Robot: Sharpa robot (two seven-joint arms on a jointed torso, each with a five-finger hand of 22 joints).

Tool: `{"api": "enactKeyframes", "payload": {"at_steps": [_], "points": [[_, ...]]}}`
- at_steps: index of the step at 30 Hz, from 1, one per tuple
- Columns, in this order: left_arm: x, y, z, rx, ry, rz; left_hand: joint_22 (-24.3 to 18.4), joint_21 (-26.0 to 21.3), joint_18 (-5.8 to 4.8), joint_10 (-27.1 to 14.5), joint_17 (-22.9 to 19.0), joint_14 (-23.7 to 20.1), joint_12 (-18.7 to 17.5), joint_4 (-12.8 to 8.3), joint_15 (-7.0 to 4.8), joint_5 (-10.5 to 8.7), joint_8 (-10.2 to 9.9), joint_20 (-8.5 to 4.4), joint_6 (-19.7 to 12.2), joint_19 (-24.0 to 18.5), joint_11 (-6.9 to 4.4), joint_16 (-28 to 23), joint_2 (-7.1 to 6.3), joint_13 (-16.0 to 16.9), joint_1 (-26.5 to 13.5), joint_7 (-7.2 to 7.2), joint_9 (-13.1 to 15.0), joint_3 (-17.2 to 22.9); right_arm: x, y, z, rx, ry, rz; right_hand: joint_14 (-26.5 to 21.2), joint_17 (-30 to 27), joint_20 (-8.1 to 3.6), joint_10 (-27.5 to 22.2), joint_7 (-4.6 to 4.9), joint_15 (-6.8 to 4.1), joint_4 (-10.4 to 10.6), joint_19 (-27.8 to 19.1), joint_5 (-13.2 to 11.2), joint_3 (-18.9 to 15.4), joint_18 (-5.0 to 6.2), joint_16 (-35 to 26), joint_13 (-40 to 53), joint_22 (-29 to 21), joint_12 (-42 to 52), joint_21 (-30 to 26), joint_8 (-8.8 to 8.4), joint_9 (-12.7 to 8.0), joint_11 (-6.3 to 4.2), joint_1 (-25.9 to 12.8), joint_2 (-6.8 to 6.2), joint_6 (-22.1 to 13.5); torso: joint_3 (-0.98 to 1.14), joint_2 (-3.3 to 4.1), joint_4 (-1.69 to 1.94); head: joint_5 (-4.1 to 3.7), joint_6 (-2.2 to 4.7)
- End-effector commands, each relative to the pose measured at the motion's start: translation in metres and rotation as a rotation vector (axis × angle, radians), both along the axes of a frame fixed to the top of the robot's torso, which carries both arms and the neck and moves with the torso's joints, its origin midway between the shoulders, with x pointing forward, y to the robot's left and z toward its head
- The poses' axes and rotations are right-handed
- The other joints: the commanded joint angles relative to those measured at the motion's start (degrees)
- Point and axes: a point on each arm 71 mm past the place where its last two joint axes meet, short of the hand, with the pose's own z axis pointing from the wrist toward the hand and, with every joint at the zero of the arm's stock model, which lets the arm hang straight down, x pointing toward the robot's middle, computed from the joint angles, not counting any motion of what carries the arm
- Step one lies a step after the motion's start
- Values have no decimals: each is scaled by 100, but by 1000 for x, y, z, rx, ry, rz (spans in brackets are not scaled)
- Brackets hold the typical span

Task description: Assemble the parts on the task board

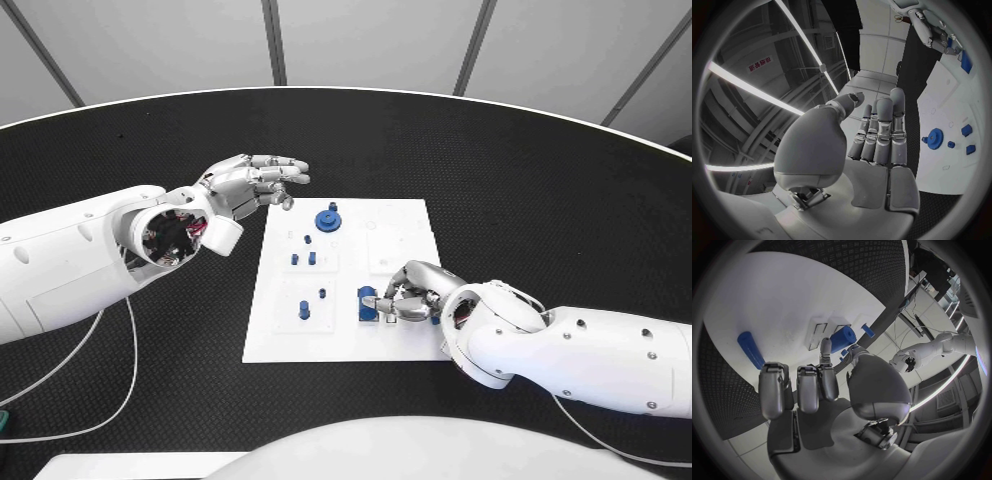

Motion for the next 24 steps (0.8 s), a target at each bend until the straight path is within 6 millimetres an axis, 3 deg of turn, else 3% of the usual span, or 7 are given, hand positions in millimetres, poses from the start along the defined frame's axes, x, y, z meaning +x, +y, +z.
{"api": "enactKeyframes", "payload": {"at_steps": [1,16,18,19,24], "points": [[0,0,0,0,0,0,-6,-39,87,-45,-6,-43,31,4,0,11,-36,48,-33,-6,3,36,37,6,16,1,6,-24,0,1,0,1,-1,3,564,1308,-42,260,-14,-44,-3,512,-227,-140,-59,18,1014,1291,-28,11,55,36,-51,-154,20,-55,2,-7,-4,8,-6],[0,1,0,1,0,3,-10,-44,88,-51,-10,-47,38,12,0,12,-36,49,-35,-6,3,39,40,10,17,1,11,-28,-6,2,8,45,-33,40,566,1315,-43,270,-17,-45,-9,517,-285,-240,-62,22,1030,1301,-15,20,82,64,-55,-182,47,-64,5,-4,-6,4,-3],[0,2,0,1,0,4,-10,-44,88,-51,-10,-47,38,12,0,12,-36,49,-35,-6,3,39,40,10,17,1,11,-28,-9,2,10,56,-39,55,567,1320,-47,277,-27,-51,-52,518,-131,-211,-63,24,1040,1305,-5,24,94,79,-60,22,73,-76,6,-1,-7,6,-1],[-1,2,0,1,0,4,-10,-44,88,-51,-10,-47,38,12,0,12,-36,49,-35,-6,3,39,40,10,17,1,11,-28,-11,2,11,60,-41,62,566,1319,-53,284,-31,-58,-114,516,-84,-133,-62,24,1052,1302,6,18,95,87,-69,376,64,-102,8,-3,-6,7,-1],[0,3,0,2,0,6,-10,-44,88,-51,-10,-47,38,12,0,12,-36,49,-35,-6,3,39,40,10,17,1,11,-28,-14,-3,13,57,-36,78,568,1330,-55,285,-29,-58,-76,519,-137,-63,-63,29,1059,1308,-2,20,82,84,-68,934,-19,-131,8,-9,-16,8,-4]]}}
